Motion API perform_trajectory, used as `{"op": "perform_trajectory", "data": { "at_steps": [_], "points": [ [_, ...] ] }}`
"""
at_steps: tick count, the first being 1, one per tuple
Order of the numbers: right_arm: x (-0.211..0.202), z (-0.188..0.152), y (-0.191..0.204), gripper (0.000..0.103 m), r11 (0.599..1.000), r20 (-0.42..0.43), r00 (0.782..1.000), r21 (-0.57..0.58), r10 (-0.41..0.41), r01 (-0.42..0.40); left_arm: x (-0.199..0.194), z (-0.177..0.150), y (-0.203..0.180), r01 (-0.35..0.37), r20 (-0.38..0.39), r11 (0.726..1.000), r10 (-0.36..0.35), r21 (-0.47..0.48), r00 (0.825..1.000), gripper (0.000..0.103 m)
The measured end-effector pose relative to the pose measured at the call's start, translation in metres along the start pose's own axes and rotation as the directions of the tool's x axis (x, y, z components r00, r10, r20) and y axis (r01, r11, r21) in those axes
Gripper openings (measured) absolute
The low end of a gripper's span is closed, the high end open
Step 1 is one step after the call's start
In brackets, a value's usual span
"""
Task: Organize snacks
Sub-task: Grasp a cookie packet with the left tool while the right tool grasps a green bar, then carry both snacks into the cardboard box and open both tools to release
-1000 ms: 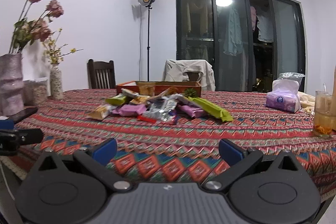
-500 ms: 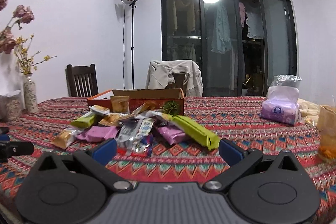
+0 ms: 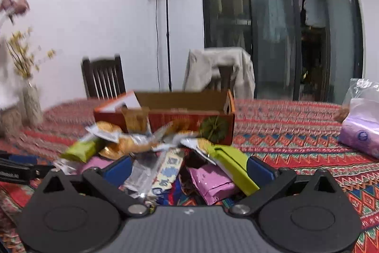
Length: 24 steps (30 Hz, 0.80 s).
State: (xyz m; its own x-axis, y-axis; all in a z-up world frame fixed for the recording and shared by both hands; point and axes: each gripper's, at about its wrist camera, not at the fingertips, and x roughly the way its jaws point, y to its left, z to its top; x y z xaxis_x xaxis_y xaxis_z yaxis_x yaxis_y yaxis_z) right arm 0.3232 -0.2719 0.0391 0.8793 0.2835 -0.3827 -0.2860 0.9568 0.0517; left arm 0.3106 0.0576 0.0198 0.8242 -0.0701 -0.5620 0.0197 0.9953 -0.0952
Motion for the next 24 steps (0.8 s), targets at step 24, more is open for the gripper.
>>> {"op": "perform_trajectory", "data": {
  "at_steps": [24],
  "points": [
    [0.087,0.001,-0.074,0.069,1.0,-0.17,0.985,-0.014,0.018,-0.02,0.021,-0.007,0.008,0.049,-0.03,0.998,-0.05,-0.034,0.998,0.045]
  ]
}}
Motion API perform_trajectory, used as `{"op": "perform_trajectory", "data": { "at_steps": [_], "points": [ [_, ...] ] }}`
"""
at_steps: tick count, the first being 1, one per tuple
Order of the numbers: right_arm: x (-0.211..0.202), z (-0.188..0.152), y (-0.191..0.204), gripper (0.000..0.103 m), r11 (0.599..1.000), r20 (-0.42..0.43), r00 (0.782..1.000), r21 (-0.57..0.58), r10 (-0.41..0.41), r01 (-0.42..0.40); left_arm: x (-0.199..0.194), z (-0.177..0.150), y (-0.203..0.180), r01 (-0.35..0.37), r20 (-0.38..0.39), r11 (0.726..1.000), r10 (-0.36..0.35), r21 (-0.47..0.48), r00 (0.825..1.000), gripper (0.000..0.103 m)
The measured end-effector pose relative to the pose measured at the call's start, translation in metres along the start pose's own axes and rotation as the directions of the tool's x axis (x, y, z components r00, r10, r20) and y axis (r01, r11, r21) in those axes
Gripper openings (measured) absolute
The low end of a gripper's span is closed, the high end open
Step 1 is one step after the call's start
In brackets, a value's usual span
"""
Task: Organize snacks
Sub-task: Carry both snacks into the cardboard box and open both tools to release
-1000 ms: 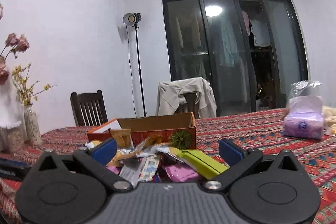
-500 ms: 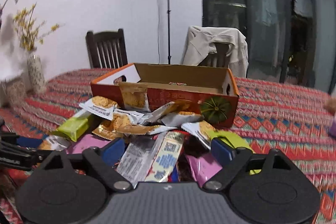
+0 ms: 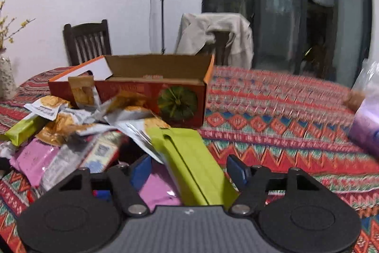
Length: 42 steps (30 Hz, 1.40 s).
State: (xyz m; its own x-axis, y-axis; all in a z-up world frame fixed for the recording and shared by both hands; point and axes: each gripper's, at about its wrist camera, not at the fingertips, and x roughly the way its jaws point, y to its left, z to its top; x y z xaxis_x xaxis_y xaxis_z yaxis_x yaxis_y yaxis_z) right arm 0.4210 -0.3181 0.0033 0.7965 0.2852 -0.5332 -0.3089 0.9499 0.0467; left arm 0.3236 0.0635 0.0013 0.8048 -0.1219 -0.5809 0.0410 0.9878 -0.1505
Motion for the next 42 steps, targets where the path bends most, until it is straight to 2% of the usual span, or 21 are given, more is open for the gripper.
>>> {"op": "perform_trajectory", "data": {
  "at_steps": [3,5,7,10,14,17,23,26,29,31,35,39,42],
  "points": [
    [0.006,0.001,-0.026,0.069,0.994,-0.012,0.997,0.074,0.076,-0.075,0.001,0.001,0.0,-0.011,0.0,1.0,0.011,0.001,1.0,0.045],
    [0.008,-0.001,-0.042,0.059,0.982,-0.019,0.992,0.148,0.121,-0.117,0.001,0.001,-0.001,-0.033,0.003,0.999,0.033,-0.001,0.999,0.045],
    [0.004,-0.003,-0.046,0.044,0.975,-0.017,0.989,0.171,0.145,-0.14,-0.002,-0.001,-0.001,-0.052,0.005,0.999,0.052,-0.009,0.999,0.045],
    [-0.01,-0.008,-0.045,0.04,0.98,-0.015,0.991,0.153,0.13,-0.126,-0.009,-0.005,0.0,-0.051,0.0,0.998,0.051,-0.029,0.999,0.044],
    [-0.04,-0.024,-0.031,0.036,0.996,-0.017,0.999,0.082,0.041,-0.039,-0.022,-0.011,-0.004,-0.05,-0.014,0.998,0.05,-0.032,0.999,0.042],
    [-0.065,-0.035,-0.023,0.033,0.998,0.006,1.0,0.064,0.017,-0.018,-0.033,-0.015,-0.008,-0.044,-0.007,0.999,0.044,-0.026,0.999,0.042],
    [-0.087,-0.045,-0.023,0.033,0.997,0.048,0.999,0.077,0.011,-0.015,-0.047,-0.016,-0.016,-0.051,0.02,0.999,0.051,-0.011,0.998,0.041],
    [-0.092,-0.045,-0.023,0.033,0.997,0.061,0.998,0.077,0.019,-0.024,-0.054,-0.008,-0.018,-0.032,0.032,0.999,0.032,-0.014,0.999,0.041],
    [-0.099,-0.036,-0.021,0.033,0.997,0.088,0.995,0.064,0.037,-0.043,-0.054,0.018,-0.017,0.009,0.033,1.0,-0.009,-0.006,0.999,0.041],
    [-0.1,-0.024,-0.018,0.033,0.998,0.109,0.993,0.04,0.044,-0.049,-0.05,0.043,-0.018,0.002,0.051,1.0,-0.003,0.018,0.999,0.041],
    [-0.09,0.015,-0.019,0.033,0.996,0.157,0.983,0.004,0.092,-0.094,-0.032,0.101,-0.021,0.02,0.083,0.997,-0.026,0.074,0.996,0.041],
    [-0.058,0.07,-0.021,0.033,0.989,0.158,0.976,-0.01,0.148,-0.148,0.017,0.161,-0.027,0.003,0.07,0.993,-0.011,0.117,0.997,0.041],
    [-0.016,0.116,-0.025,0.033,0.983,0.116,0.977,0.027,0.178,-0.182,0.072,0.2,-0.025,-0.027,0.033,0.993,0.024,0.112,0.999,0.041]
  ]
}}
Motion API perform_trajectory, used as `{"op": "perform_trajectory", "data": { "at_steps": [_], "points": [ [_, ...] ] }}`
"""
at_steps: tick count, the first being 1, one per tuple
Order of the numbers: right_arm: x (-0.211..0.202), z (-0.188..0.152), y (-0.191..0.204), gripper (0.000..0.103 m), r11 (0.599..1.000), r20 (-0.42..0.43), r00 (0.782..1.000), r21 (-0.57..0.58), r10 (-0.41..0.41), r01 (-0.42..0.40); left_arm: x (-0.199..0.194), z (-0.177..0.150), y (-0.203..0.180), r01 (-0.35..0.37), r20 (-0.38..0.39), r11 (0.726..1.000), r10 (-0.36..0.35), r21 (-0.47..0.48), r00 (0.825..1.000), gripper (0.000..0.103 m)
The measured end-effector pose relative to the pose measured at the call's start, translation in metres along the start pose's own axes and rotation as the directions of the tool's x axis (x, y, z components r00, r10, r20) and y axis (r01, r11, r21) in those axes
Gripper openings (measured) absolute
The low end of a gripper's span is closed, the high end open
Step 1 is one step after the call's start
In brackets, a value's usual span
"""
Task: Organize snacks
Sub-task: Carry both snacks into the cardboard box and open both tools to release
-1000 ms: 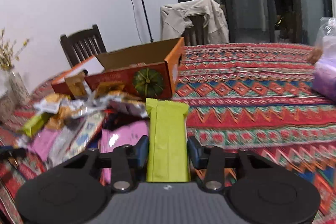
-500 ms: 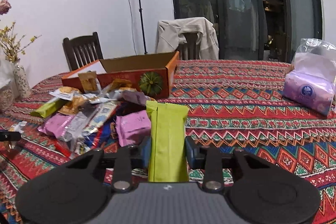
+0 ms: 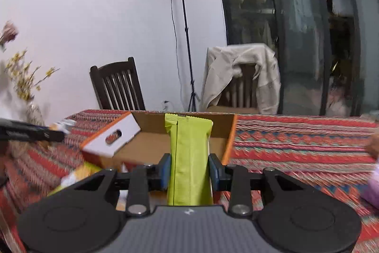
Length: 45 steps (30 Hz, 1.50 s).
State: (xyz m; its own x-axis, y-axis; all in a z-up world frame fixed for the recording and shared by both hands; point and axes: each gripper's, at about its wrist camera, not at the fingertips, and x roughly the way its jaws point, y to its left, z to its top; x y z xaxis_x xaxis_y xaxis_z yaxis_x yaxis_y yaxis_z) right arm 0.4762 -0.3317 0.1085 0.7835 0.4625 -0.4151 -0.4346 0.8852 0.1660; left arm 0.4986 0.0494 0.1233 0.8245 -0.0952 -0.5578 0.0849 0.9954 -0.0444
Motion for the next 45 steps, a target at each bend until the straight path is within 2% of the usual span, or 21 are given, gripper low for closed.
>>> {"op": "perform_trajectory", "data": {
  "at_steps": [2,5,7,9,11,14,17,19,20,24,29,32,37,38,41,45],
  "points": [
    [0.037,0.024,-0.004,0.033,1.0,-0.05,0.999,0.014,0.014,-0.013,0.039,0.02,0.001,-0.026,-0.026,1.0,0.026,0.006,0.999,0.041],
    [0.099,0.048,0.0,0.033,0.994,-0.134,0.988,-0.08,-0.078,0.068,0.099,0.04,0.003,-0.079,-0.067,0.995,0.082,0.055,0.994,0.041],
    [0.146,0.057,0.005,0.033,0.978,-0.206,0.965,-0.163,-0.165,0.132,0.137,0.047,0.006,-0.137,-0.104,0.987,0.145,0.079,0.984,0.041],
    [0.188,0.061,0.008,0.033,0.962,-0.272,0.935,-0.209,-0.228,0.174,0.168,0.052,0.015,-0.156,-0.164,0.986,0.164,0.064,0.973,0.041],
    [0.225,0.062,0.01,0.033,0.943,-0.328,0.898,-0.255,-0.292,0.214,0.185,0.055,0.019,-0.153,-0.193,0.987,0.161,0.053,0.968,0.041],
    [0.26,0.058,0.016,0.033,0.92,-0.377,0.859,-0.314,-0.346,0.233,0.202,0.054,0.02,-0.163,-0.23,0.984,0.175,0.068,0.957,0.042],
    [0.277,0.049,0.024,0.033,0.883,-0.379,0.832,-0.398,-0.406,0.25,0.214,0.054,0.024,-0.173,-0.25,0.983,0.185,0.067,0.95,0.043],
    [0.282,0.043,0.027,0.038,0.868,-0.377,0.825,-0.431,-0.422,0.247,0.218,0.056,0.025,-0.161,-0.253,0.985,0.173,0.067,0.952,0.05],
    [0.284,0.044,0.026,0.039,0.864,-0.374,0.824,-0.438,-0.425,0.247,0.218,0.057,0.024,-0.149,-0.259,0.987,0.161,0.066,0.952,0.057],
    [0.274,0.048,0.027,0.049,0.871,-0.35,0.843,-0.426,-0.408,0.245,0.214,0.062,0.024,-0.155,-0.249,0.986,0.164,0.054,0.954,0.06],
    [0.239,0.062,0.026,0.062,0.901,-0.292,0.893,-0.37,-0.343,0.225,0.174,0.07,0.023,-0.155,-0.233,0.987,0.158,0.029,0.96,0.066],
    [0.205,0.07,0.033,0.065,0.902,-0.257,0.91,-0.373,-0.325,0.217,0.135,0.077,0.017,-0.164,-0.202,0.985,0.171,0.049,0.964,0.079],
    [0.131,0.088,0.046,0.078,0.906,-0.186,0.939,-0.37,-0.289,0.206,0.048,0.081,0.005,-0.128,-0.137,0.991,0.133,0.044,0.982,0.093],
    [0.111,0.091,0.049,0.079,0.912,-0.17,0.947,-0.36,-0.272,0.197,0.029,0.079,0.003,-0.124,-0.115,0.991,0.128,0.04,0.985,0.1],
    [0.058,0.093,0.057,0.083,0.928,-0.138,0.964,-0.33,-0.226,0.17,-0.031,0.068,-0.004,-0.099,-0.038,0.995,0.1,0.031,0.994,0.103],
    [-0.008,0.084,0.066,0.09,0.942,-0.099,0.98,-0.309,-0.171,0.133,-0.102,0.04,-0.012,-0.028,0.04,0.999,0.026,0.027,0.999,0.103]
  ]
}}
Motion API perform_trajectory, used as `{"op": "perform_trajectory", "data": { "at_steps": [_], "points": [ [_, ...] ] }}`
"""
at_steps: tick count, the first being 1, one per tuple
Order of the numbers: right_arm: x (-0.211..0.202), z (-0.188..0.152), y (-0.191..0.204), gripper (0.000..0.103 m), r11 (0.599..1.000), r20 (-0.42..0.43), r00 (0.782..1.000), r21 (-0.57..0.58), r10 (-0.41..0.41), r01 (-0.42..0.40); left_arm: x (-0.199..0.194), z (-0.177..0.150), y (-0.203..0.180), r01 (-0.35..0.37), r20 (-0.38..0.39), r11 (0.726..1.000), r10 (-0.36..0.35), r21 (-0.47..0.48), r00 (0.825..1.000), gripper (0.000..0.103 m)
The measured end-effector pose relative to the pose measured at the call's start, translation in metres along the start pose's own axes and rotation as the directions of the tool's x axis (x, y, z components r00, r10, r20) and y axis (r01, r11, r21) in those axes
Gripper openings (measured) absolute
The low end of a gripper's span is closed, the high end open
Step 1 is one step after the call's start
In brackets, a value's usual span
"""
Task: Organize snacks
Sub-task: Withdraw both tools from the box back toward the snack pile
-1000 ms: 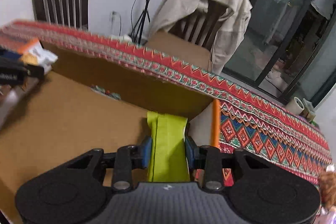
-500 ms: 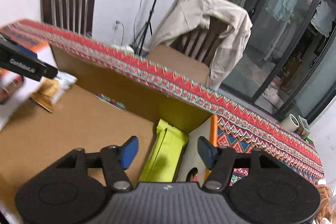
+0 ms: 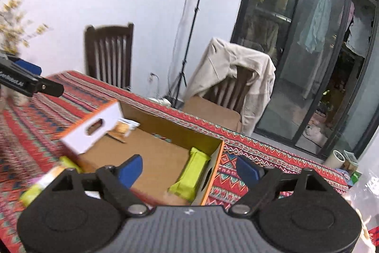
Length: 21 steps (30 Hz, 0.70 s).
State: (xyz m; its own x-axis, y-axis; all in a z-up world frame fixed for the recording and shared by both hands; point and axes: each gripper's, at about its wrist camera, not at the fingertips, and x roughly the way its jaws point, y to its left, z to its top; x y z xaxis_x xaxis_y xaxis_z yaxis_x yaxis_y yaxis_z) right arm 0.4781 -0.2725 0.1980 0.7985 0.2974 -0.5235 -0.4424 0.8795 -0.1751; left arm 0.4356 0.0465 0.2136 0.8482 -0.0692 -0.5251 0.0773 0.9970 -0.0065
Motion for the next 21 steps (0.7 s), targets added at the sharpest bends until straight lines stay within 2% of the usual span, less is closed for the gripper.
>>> {"op": "perform_trajectory", "data": {
  "at_steps": [7,12,15,17,21],
  "points": [
    [-0.103,-0.05,0.016,0.094,0.999,0.13,0.991,-0.017,0.031,-0.029,-0.094,-0.072,-0.015,0.072,0.086,0.997,-0.072,0.003,0.994,0.103],
    [-0.154,-0.099,0.026,0.095,0.997,0.209,0.976,0.019,0.067,-0.073,-0.141,-0.134,-0.017,0.047,0.146,0.999,-0.045,-0.007,0.988,0.103],
    [-0.176,-0.13,0.035,0.103,0.995,0.239,0.968,0.039,0.076,-0.087,-0.161,-0.171,-0.021,0.016,0.188,1.0,-0.017,0.005,0.982,0.103],
    [-0.187,-0.152,0.042,0.103,0.994,0.259,0.963,0.057,0.076,-0.094,-0.165,-0.194,-0.024,0.01,0.2,1.0,-0.01,0.001,0.98,0.103],
    [-0.191,-0.2,0.057,0.103,0.988,0.252,0.965,0.117,0.068,-0.1,-0.159,-0.239,-0.027,0.01,0.152,0.998,-0.002,-0.055,0.988,0.103]
  ]
}}
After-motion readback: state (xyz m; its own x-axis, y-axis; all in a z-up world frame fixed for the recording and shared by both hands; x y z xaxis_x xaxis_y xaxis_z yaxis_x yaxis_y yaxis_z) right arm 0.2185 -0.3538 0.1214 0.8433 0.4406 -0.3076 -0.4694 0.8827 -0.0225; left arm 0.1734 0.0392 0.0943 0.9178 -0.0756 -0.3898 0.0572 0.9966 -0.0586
